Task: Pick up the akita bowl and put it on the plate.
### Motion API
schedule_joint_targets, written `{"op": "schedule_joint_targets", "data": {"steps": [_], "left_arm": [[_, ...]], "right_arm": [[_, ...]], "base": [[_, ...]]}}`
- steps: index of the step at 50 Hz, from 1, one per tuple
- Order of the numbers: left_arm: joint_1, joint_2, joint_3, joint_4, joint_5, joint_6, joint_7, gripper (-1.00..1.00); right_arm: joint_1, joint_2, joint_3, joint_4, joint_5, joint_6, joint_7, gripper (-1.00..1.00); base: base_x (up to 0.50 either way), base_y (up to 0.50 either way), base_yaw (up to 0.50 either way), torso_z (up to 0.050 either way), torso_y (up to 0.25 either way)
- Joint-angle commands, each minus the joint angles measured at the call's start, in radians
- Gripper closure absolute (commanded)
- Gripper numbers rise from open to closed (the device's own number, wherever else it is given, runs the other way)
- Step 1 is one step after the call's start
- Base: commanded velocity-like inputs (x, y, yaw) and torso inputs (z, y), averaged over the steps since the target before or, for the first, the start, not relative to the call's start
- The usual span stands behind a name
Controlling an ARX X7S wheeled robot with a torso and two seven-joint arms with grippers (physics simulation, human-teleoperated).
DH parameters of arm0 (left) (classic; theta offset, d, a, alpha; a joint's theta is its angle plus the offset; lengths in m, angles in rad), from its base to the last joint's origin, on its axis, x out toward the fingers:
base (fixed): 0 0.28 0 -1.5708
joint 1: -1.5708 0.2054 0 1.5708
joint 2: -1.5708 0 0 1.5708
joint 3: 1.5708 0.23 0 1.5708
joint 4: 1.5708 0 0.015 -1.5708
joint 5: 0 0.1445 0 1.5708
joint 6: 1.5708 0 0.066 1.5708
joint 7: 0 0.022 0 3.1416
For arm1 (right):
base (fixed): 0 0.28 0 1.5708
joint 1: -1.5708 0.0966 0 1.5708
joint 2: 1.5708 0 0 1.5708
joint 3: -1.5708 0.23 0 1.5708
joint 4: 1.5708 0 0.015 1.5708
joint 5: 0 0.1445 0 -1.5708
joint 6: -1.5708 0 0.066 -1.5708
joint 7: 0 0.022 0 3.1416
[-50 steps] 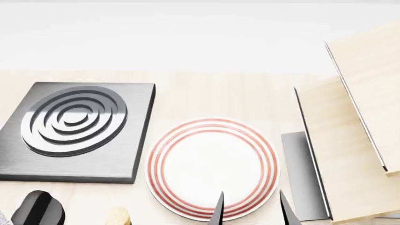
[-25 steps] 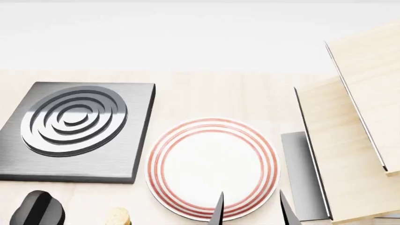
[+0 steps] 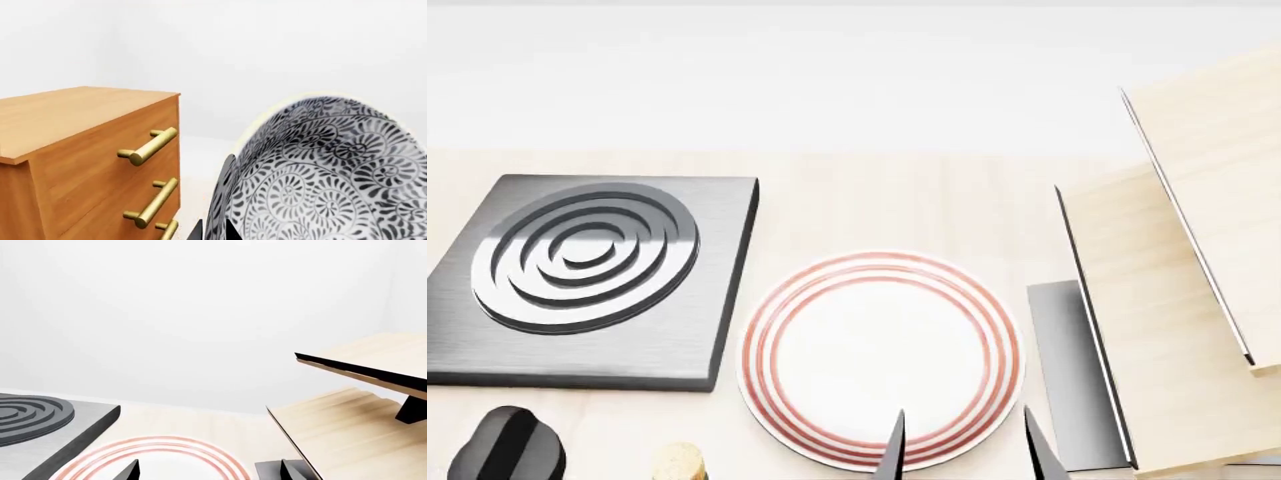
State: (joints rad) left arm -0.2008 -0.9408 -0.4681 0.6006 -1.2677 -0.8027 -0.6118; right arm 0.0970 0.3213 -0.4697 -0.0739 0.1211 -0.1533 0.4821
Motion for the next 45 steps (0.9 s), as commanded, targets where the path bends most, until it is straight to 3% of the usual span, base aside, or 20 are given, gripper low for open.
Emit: {"op": "schedule_joint_targets", "data": {"steps": [1,17,25,36,45], "left_arm": [[-0.247,0.006,0.182,-0.072,-0.028,0.005,-0.050,1.00],[-0.594,0.121,0.454,-0.184,-0.016,-0.089,-0.116,1.00],[-0.719,0.190,0.533,-0.289,0.019,-0.101,-0.085,1.00],[-0.795,0.275,0.602,-0.420,0.105,-0.051,-0.013,1.00],[-0.834,0.354,0.598,-0.549,0.073,-0.027,0.039,1.00]], "right_arm": [[0.000,0.003,-0.002,-0.004,0.003,0.001,0.001,-1.00],[-0.001,0.009,-0.002,-0.010,0.011,-0.001,0.001,-1.00],[-0.002,0.012,-0.005,-0.019,0.010,0.003,0.002,-1.00],[-0.001,0.012,-0.008,-0.016,0.012,-0.002,0.002,-1.00],[0.000,0.014,-0.009,-0.011,0.015,-0.004,0.003,-1.00]], "base": [[0.00,0.00,0.00,0.000,0.000],[0.00,0.00,0.00,0.000,0.000],[0.00,0.00,0.00,0.000,0.001],[0.00,0.00,0.00,0.000,0.000],[0.00,0.00,0.00,0.000,0.001]]}}
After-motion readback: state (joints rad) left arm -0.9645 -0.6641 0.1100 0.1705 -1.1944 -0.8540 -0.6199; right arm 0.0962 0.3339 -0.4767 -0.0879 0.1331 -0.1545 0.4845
